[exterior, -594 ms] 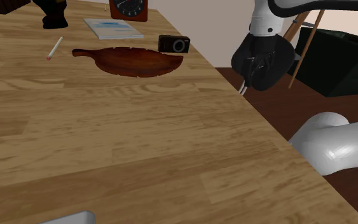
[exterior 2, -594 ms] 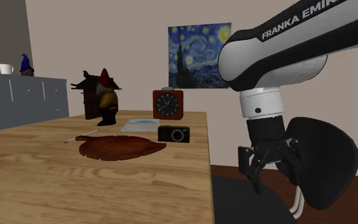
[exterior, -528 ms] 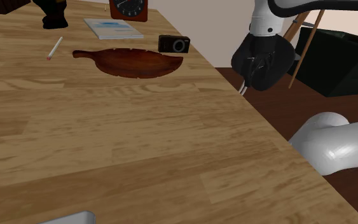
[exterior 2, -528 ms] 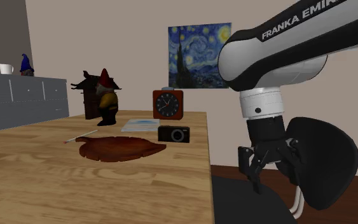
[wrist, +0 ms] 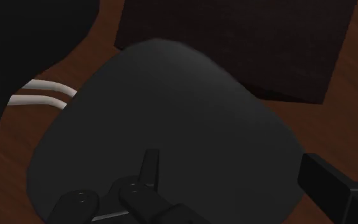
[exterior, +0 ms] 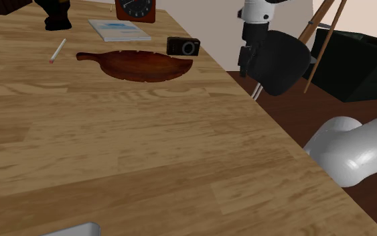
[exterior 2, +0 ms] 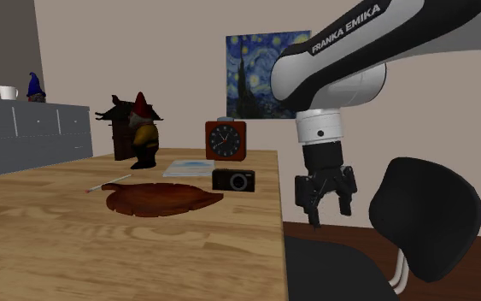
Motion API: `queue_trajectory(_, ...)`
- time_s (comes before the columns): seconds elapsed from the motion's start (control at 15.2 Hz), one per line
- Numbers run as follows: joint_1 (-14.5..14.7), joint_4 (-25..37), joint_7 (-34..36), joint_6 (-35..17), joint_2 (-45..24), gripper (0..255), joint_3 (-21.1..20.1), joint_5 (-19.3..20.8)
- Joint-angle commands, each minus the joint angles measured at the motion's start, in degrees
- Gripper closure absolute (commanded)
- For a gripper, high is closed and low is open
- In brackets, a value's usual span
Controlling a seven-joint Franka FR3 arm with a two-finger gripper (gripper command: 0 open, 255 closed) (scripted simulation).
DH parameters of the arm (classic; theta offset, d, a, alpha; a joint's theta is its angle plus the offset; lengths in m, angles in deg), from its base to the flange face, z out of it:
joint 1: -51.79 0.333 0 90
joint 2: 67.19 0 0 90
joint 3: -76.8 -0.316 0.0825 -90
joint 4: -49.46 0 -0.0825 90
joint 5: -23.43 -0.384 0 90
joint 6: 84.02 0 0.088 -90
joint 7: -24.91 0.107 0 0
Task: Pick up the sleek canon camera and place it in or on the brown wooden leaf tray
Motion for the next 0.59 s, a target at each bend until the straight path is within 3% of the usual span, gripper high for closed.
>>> queue_trajectory(0.0, 1.6, 3.3, -4.7, -1.2, -3.1, 0, 0.5, -0.3)
queue_trajectory(0.53, 7.3, 17.4, -21.9, -3.4, -14.7, 0, 1.3, -3.4)
